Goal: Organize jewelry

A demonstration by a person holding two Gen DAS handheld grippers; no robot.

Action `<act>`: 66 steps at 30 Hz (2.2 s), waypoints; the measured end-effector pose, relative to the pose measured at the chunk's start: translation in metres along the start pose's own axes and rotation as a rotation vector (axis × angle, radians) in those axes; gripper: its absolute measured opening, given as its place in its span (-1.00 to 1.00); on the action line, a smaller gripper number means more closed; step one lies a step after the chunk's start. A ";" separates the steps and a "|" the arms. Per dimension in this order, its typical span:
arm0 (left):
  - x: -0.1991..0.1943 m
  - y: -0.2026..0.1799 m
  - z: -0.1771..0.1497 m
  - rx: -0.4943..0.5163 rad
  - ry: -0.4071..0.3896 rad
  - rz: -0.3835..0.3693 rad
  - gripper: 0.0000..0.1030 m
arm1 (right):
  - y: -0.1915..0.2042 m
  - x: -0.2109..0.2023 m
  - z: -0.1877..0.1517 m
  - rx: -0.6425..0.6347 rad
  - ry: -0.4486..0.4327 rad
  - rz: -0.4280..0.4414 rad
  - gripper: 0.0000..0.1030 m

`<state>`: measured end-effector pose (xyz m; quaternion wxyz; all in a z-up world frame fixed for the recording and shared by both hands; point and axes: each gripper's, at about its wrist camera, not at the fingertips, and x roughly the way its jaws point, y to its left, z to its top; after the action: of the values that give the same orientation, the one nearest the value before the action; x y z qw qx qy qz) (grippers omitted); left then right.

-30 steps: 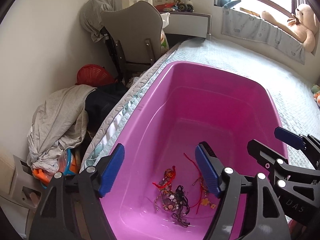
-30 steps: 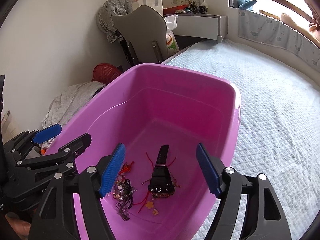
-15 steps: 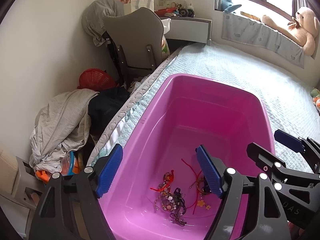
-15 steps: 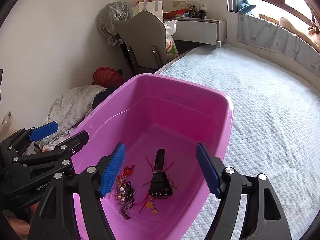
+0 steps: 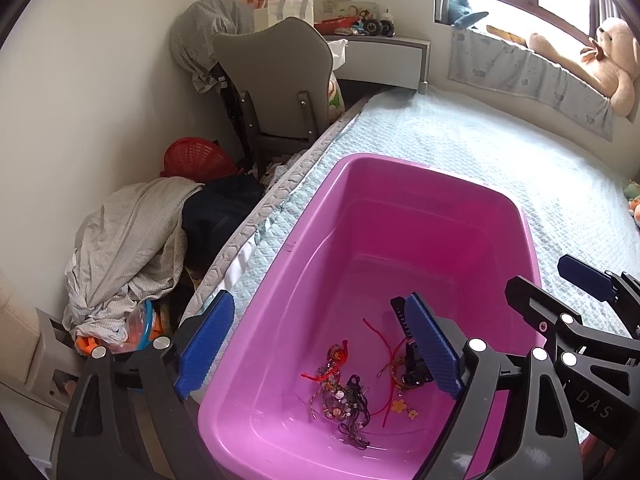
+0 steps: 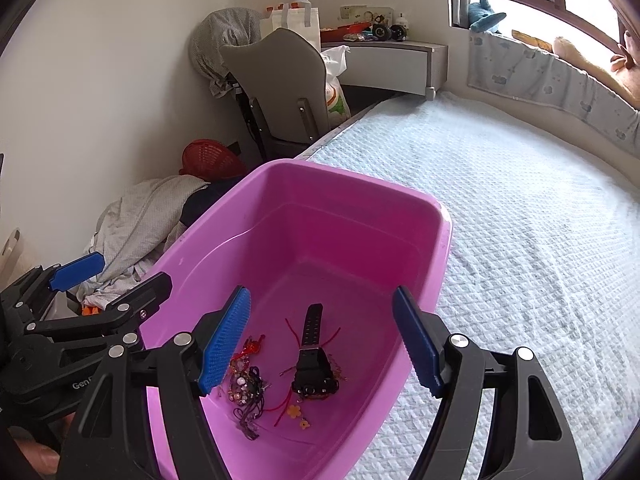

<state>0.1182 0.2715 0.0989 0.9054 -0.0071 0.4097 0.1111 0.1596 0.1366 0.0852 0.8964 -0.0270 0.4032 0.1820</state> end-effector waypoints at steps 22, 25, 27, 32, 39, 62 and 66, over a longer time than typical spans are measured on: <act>-0.005 0.001 0.001 -0.013 0.005 0.006 0.78 | 0.001 -0.015 0.002 0.000 -0.017 -0.009 0.36; -0.006 0.001 0.001 -0.019 0.007 0.008 0.81 | 0.002 -0.017 0.002 0.001 -0.018 -0.008 0.36; -0.006 0.001 0.002 -0.018 0.010 0.011 0.82 | 0.002 -0.017 0.003 0.001 -0.018 -0.009 0.36; -0.008 0.002 0.002 -0.015 0.012 0.019 0.83 | 0.002 -0.018 0.003 -0.001 -0.018 -0.009 0.36; -0.008 0.001 0.001 0.007 0.015 0.017 0.83 | 0.003 -0.020 0.002 0.000 -0.018 -0.009 0.36; -0.004 0.000 -0.003 0.058 0.022 0.039 0.83 | 0.008 -0.020 0.000 -0.015 0.004 -0.033 0.36; -0.006 -0.001 -0.003 0.058 0.017 0.039 0.83 | 0.009 -0.020 0.000 -0.016 0.002 -0.032 0.36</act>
<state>0.1128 0.2691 0.1012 0.8995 0.0263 0.4204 0.1165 0.1444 0.1389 0.1006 0.8986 -0.0409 0.4022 0.1707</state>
